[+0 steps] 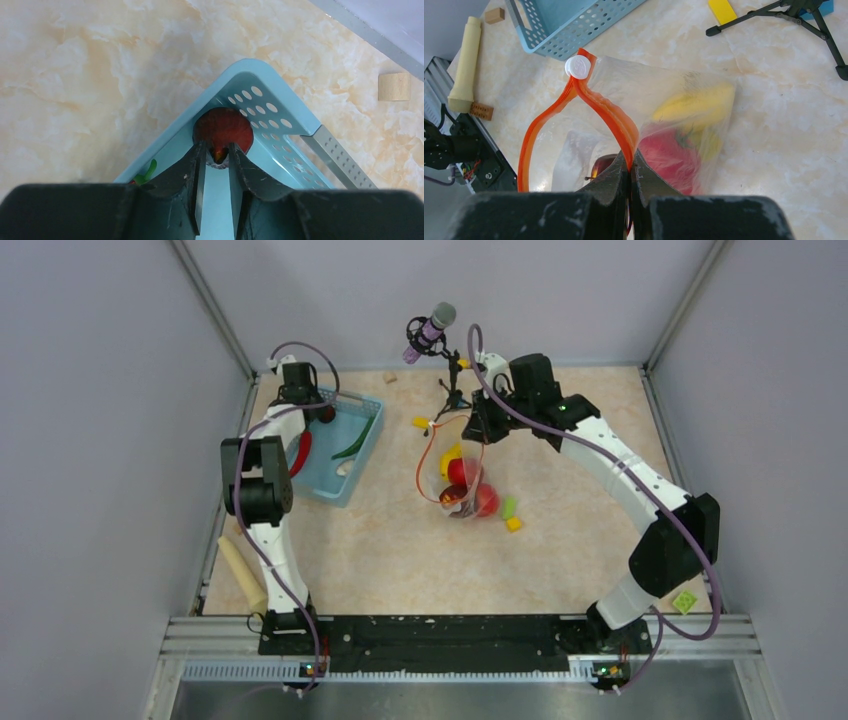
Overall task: Place the food in the zip-top bag and seal the zipper
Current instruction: Pick up the fake fruit from the bin.
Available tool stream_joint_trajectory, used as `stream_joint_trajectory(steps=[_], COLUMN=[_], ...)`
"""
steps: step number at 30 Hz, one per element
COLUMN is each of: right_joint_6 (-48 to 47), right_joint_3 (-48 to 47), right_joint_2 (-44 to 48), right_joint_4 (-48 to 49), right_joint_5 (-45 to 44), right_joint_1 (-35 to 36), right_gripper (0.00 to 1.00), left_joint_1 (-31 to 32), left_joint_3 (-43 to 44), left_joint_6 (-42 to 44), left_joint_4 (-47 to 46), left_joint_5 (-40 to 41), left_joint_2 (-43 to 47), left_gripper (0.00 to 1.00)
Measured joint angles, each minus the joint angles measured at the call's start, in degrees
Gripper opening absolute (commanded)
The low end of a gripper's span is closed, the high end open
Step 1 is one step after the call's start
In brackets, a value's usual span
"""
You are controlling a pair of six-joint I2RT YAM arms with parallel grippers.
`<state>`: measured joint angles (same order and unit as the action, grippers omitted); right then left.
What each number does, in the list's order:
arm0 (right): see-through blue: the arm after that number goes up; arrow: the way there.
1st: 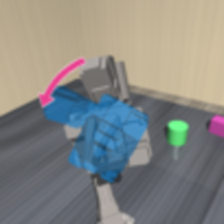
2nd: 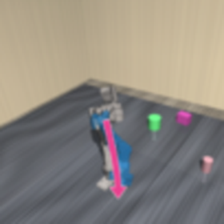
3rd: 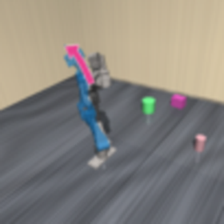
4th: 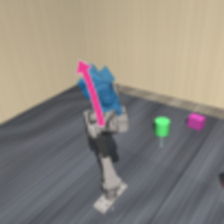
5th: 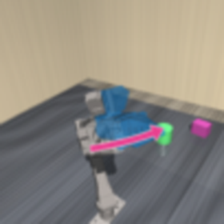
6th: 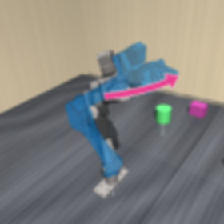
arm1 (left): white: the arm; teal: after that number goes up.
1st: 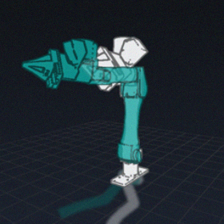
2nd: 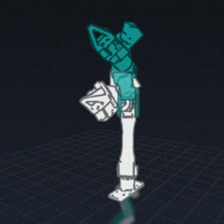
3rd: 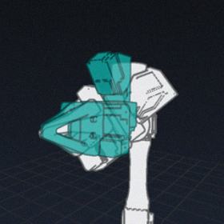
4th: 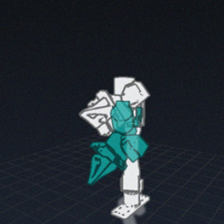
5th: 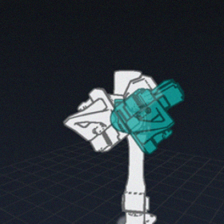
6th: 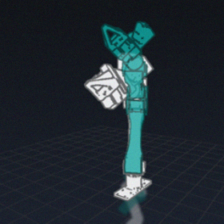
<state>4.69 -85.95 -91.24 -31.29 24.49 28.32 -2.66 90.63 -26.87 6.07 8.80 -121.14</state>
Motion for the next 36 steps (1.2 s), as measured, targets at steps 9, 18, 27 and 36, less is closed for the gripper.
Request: stream_joint_trajectory(steps=[9,18,27,36], right_joint_6=[0.0,0.0,-0.2,-0.2], right_joint_3=[0.0,0.0,0.0,0.0], right_joint_2=[0.1,0.2,1.0,1.0], right_joint_4=[0.0,0.0,0.0,0.0], right_joint_5=[0.0,0.0,0.0,0.3], right_joint_1=[0.0,0.0,0.0,0.0], right_gripper=[0.0,0.0,0.0,0.0], left_joint_1=[0.0,0.0,0.0,0.1], left_joint_3=[1.3,3.6,0.9,-13.3], left_joint_6=[-0.1,-1.6,-1.8,-2.3], left_joint_4=[1.9,1.7,-1.4,-3.9], left_joint_5=[-0.5,-2.4,-3.5,-5.3], left_joint_2=[-0.5,-2.3,-1.2,13.1], left_gripper=[0.19,0.0,0.0,0.0])
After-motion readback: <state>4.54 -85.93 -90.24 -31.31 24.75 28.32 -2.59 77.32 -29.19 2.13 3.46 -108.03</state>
